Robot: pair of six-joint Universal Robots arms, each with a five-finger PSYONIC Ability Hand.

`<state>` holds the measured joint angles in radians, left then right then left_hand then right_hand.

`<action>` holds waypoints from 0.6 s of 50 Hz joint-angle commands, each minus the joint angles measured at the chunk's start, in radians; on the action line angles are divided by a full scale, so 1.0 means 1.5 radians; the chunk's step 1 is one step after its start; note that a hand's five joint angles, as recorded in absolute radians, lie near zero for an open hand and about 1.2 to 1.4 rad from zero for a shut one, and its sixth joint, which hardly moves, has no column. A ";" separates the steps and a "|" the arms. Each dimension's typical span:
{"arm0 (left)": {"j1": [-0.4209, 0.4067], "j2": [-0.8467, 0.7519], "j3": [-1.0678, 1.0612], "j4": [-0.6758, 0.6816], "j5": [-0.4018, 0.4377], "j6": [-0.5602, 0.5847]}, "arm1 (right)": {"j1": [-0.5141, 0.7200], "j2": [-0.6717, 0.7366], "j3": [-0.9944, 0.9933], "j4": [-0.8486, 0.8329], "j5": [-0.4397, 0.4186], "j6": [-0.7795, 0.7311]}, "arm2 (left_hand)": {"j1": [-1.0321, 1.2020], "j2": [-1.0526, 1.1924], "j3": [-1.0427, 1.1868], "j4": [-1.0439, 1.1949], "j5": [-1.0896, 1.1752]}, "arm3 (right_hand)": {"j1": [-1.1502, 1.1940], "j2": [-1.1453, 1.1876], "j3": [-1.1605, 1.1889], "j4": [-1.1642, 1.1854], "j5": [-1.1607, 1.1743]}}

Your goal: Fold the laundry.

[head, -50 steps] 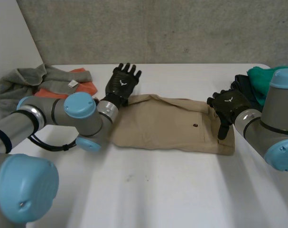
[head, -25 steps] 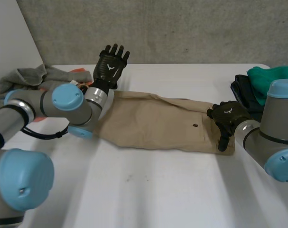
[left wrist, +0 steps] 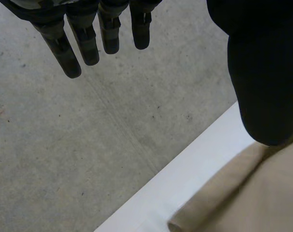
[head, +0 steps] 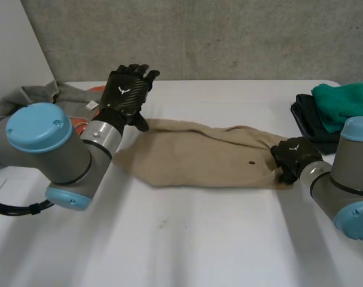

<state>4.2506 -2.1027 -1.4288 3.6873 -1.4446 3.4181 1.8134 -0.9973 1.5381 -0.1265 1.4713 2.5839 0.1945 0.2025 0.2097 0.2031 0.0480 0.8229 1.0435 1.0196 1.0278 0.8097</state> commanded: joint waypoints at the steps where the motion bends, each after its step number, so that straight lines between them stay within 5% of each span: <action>1: 0.000 0.046 -0.031 0.000 0.001 0.004 | -0.027 -0.007 0.019 -0.026 -0.002 -0.011 | -0.013 -0.019 -0.023 -0.019 -0.032 | 0.382 0.235 0.251 0.246 0.275; 7: 0.003 0.098 -0.064 -0.003 0.001 0.004 | -0.088 -0.075 0.063 -0.020 -0.010 -0.041 | -0.013 -0.018 -0.023 -0.019 -0.031 | 0.382 0.235 0.251 0.246 0.275; 13: 0.010 0.156 -0.112 -0.019 0.001 0.003 | -0.152 -0.107 0.102 -0.022 -0.027 -0.225 | -0.013 -0.019 -0.023 -0.019 -0.032 | 0.382 0.235 0.251 0.246 0.275; 20: 0.021 0.205 -0.164 -0.026 0.001 0.002 | -0.129 -0.170 0.065 -0.036 -0.053 -0.385 | -0.013 -0.019 -0.023 -0.019 -0.032 | 0.382 0.235 0.251 0.246 0.275; 30: 0.022 0.220 -0.182 -0.025 -0.002 0.002 | 0.075 -0.073 -0.057 -0.071 -0.313 -0.402 | -0.013 -0.019 -0.023 -0.019 -0.032 | 0.382 0.235 0.251 0.246 0.275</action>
<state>4.2830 -1.7778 -1.6949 3.6480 -1.4456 3.4196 1.7372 -1.2346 1.5641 -0.1903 1.2484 1.9895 0.1945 0.2025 0.2097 0.2031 0.0480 0.9842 1.1736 1.1697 1.1890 0.9715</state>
